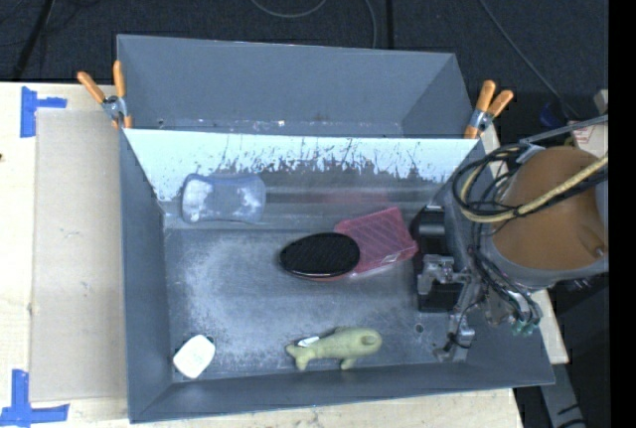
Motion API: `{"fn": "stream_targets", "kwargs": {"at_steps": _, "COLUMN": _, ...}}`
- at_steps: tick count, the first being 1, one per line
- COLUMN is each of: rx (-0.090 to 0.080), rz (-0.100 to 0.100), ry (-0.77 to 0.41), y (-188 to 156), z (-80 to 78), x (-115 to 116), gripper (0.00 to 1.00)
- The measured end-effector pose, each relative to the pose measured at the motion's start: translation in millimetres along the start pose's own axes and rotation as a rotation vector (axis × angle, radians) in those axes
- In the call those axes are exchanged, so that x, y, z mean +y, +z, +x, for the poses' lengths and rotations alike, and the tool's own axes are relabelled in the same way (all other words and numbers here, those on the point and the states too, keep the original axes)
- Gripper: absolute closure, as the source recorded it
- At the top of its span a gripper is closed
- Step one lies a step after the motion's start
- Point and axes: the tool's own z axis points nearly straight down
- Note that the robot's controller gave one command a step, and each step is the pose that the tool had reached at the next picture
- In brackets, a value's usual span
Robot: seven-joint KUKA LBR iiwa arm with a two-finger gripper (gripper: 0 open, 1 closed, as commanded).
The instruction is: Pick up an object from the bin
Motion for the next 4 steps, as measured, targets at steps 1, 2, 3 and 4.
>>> {"fn": "stream_targets", "kwargs": {"at_steps": 1, "rx": -0.008, "rz": 0.001, "ry": -0.004, "y": -4, "z": -1.9, "x": 0, "gripper": 0.00}}
{"fn": "stream_targets", "kwargs": {"at_steps": 2, "rx": -0.002, "rz": 0.001, "ry": -0.048, "y": -13, "z": -47.1, "x": 8, "gripper": 0.00}}
{"fn": "stream_targets", "kwargs": {"at_steps": 3, "rx": -0.008, "rz": 0.001, "ry": -0.153, "y": -31, "z": -73.2, "x": 8, "gripper": 0.00}}
{"fn": "stream_targets", "kwargs": {"at_steps": 4, "rx": -0.016, "rz": 0.004, "ry": -0.163, "y": 2, "z": -99.1, "x": 24, "gripper": 0.00}}
